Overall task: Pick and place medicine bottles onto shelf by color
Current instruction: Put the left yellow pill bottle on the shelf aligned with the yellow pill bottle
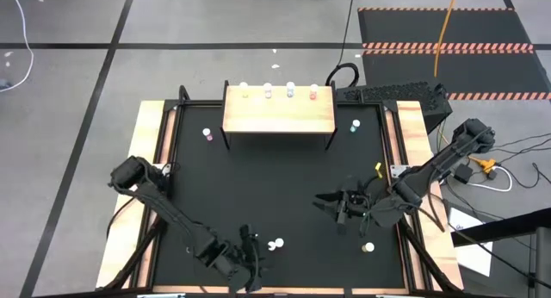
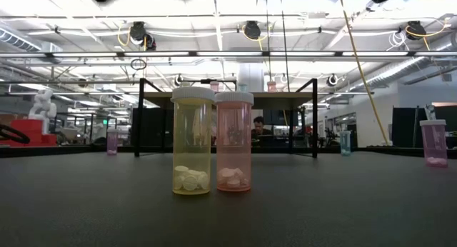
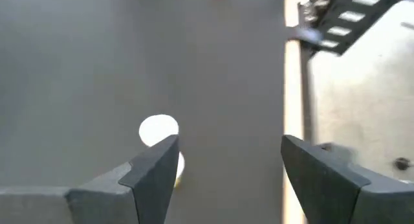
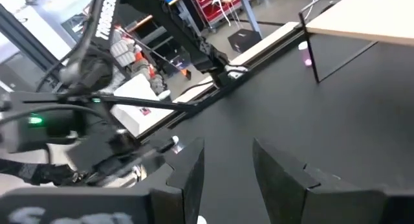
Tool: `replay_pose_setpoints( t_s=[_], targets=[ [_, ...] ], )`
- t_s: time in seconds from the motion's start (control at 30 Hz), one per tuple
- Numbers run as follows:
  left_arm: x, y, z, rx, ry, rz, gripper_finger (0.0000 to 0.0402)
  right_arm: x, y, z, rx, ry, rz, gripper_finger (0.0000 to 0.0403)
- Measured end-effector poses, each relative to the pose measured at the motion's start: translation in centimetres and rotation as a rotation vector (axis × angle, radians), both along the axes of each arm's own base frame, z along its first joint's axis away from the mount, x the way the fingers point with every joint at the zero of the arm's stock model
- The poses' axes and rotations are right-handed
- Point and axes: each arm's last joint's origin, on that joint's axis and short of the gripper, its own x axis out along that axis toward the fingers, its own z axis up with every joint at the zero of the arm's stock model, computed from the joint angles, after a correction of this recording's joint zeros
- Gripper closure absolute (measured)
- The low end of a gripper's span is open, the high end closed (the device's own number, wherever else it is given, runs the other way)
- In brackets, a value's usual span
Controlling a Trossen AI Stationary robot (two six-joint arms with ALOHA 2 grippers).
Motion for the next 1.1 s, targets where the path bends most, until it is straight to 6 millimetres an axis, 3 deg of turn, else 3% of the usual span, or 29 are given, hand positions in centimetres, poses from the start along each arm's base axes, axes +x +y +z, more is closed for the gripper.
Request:
replay_pose_setpoints(
  t_s=[0.2,0.37,0.6,1.1],
  targets=[
    [-0.6,1.4,-3.5,0.094,0.053,-0.027,0.0128,0.8,0.6,-0.9,0.014,0.006,0.001,0.0279],
    [-0.9,2.4,-5.4,0.067,0.057,0.006,0.0128,1.0,0.7,-1.0,0.022,0.003,-0.002,0.0279],
    [-0.6,2.3,-5.3,0.081,-0.010,-0.020,0.0128,1.1,0.3,-0.8,-0.007,0.004,-0.011,0.0279],
    [0.5,4.0,-5.2,0.112,-0.021,0.041,0.0128,0.3,-1.5,1.0,-0.088,-0.023,-0.017,0.0279]
  ],
)
